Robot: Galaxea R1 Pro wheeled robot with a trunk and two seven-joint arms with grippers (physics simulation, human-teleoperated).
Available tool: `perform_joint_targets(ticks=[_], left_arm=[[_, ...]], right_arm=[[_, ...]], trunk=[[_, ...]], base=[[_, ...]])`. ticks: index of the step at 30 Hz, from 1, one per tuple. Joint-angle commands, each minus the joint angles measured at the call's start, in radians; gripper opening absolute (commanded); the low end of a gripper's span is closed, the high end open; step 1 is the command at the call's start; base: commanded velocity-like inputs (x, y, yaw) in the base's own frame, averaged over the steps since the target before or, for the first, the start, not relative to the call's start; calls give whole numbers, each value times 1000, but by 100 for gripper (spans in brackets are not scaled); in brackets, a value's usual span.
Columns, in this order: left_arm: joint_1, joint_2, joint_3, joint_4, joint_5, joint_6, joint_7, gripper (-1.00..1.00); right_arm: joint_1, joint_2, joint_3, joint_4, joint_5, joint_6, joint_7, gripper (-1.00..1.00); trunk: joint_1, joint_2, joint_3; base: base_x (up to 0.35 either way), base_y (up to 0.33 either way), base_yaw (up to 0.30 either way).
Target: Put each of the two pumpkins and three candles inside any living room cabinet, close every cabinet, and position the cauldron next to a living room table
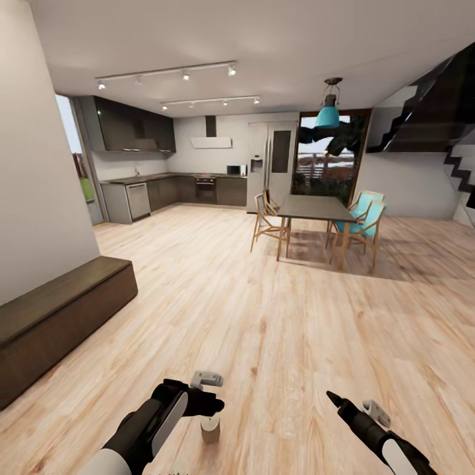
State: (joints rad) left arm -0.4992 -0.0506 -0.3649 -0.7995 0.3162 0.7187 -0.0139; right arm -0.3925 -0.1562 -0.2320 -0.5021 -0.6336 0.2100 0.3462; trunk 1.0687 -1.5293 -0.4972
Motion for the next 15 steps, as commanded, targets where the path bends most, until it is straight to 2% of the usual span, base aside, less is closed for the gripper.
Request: perform_joint_targets(ticks=[1,8,15], left_arm=[[-1,0,0,0,0,4,-1,100],[-1,0,0,0,0,4,-1,100],[-2,0,2,13,-1,4,4,100]], right_arm=[[0,1,-5,-1,-8,9,4,100],[0,2,-4,-1,-8,10,4,100],[0,3,-6,-1,-9,10,5,100]], trunk=[[0,-1,-1],[0,-1,-1],[0,-1,-1]], base=[[20,-29,284],[9,-10,277],[140,-58,66]])
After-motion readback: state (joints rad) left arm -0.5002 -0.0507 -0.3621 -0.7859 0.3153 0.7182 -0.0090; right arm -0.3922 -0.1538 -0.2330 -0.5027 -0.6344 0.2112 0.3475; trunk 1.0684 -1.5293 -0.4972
